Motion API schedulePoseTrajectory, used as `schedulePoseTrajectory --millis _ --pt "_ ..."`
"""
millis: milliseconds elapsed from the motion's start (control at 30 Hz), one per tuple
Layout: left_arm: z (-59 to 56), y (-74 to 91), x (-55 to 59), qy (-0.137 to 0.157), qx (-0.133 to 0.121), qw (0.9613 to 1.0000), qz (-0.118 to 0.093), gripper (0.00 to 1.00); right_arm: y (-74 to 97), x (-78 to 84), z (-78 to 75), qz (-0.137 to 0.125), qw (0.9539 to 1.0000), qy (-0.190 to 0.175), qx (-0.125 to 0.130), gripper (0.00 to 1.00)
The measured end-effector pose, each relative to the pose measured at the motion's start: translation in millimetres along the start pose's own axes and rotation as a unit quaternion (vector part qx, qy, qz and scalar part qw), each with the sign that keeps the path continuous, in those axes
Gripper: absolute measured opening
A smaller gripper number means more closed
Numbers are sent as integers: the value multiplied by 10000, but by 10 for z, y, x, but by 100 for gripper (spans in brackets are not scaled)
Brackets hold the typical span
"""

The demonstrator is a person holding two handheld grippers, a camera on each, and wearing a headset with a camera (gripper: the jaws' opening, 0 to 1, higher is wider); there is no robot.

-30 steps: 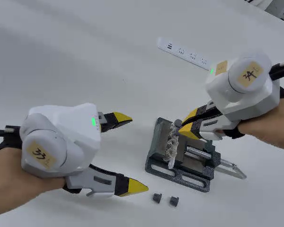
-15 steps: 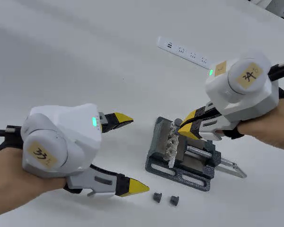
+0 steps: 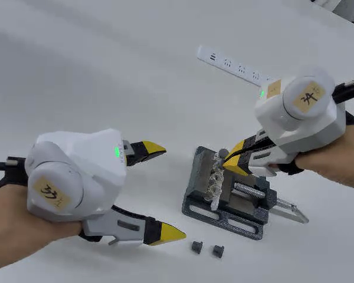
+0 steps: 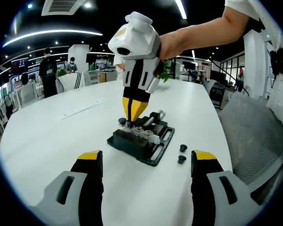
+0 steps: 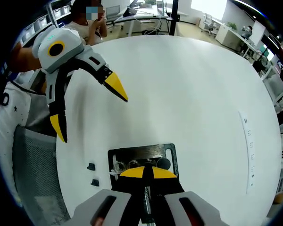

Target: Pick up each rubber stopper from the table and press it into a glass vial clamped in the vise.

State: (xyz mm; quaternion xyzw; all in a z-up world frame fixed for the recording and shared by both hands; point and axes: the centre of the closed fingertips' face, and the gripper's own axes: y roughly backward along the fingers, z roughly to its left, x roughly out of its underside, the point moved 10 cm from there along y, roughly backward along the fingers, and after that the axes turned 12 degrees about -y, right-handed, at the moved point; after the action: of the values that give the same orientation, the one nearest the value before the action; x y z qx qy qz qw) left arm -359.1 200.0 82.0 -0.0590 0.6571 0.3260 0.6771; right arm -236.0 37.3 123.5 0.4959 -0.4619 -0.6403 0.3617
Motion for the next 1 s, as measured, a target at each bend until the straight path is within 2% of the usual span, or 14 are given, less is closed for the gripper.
schedulePoseTrajectory --millis 267,533,700,867,1000 --pt "2 -13 -7 0 9 10000 -1 75 -4 -24 -7 83 9999 49 -55 0" --pt "20 -26 -12 9 -22 10000 -33 75 -14 -52 6 204 9996 192 9 0" --pt "15 -36 -24 15 -20 10000 -58 74 -24 -66 -21 255 9996 88 -29 0" --pt "16 -38 -16 21 -26 10000 -70 74 -33 -79 -3 312 9993 201 9 0" --pt "17 -39 -13 11 -29 10000 -76 74 -32 -74 -16 318 9994 103 -3 0"
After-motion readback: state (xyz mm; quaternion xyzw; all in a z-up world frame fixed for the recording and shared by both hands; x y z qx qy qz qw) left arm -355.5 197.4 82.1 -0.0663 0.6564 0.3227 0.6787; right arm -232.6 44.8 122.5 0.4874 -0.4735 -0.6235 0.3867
